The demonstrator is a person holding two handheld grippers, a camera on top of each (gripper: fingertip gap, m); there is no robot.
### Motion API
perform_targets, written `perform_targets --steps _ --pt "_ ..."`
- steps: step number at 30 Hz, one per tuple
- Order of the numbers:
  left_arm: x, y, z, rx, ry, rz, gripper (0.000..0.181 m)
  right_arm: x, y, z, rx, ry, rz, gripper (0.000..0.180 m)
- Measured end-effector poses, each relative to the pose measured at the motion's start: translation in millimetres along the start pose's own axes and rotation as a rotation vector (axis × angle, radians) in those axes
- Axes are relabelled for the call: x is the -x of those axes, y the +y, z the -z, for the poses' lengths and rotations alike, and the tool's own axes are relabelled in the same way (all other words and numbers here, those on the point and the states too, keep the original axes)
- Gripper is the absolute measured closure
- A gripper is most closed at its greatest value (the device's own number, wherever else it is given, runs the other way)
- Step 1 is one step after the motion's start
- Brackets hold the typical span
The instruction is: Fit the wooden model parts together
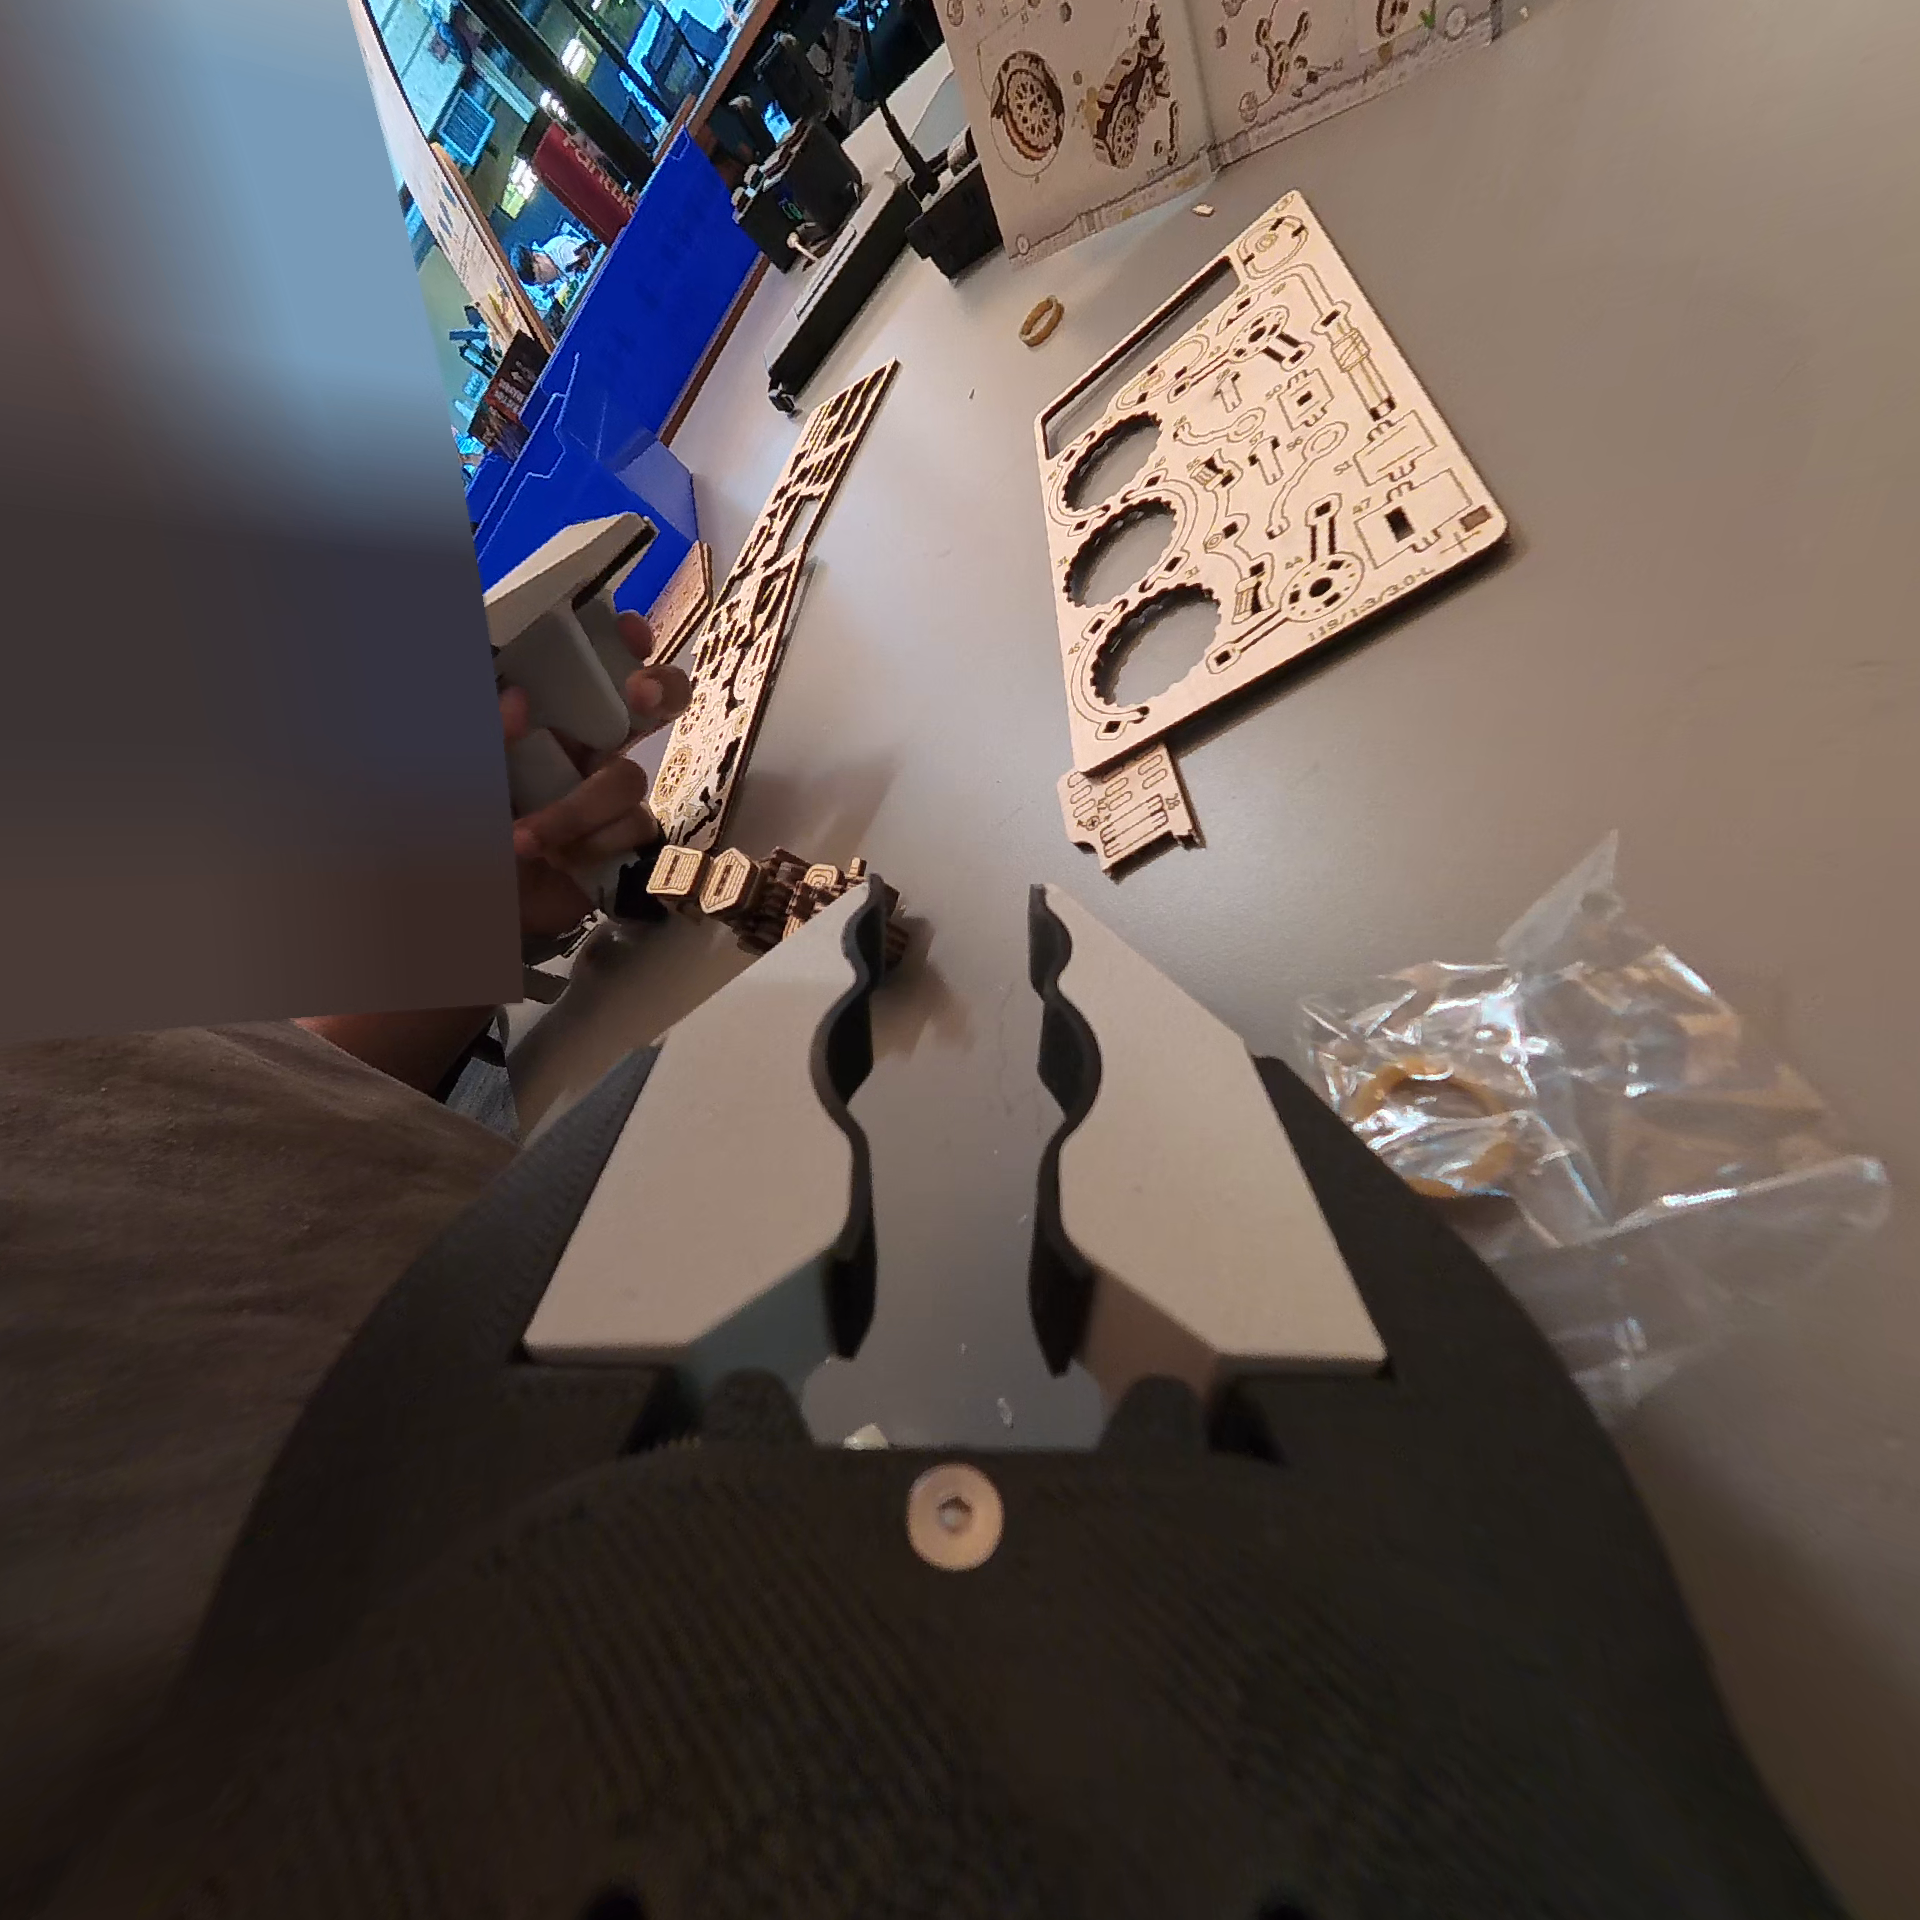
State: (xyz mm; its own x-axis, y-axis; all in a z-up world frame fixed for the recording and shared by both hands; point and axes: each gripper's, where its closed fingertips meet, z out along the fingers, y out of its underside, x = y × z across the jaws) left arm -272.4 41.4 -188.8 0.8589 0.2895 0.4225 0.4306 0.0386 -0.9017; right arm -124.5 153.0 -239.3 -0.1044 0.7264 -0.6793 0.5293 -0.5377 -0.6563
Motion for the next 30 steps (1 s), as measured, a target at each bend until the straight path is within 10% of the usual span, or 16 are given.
perform_targets --steps 30 --pt "-33 23 -5 0.115 0.152 0.031 0.181 1 2 0 0.007 -0.006 -0.010 0.153"
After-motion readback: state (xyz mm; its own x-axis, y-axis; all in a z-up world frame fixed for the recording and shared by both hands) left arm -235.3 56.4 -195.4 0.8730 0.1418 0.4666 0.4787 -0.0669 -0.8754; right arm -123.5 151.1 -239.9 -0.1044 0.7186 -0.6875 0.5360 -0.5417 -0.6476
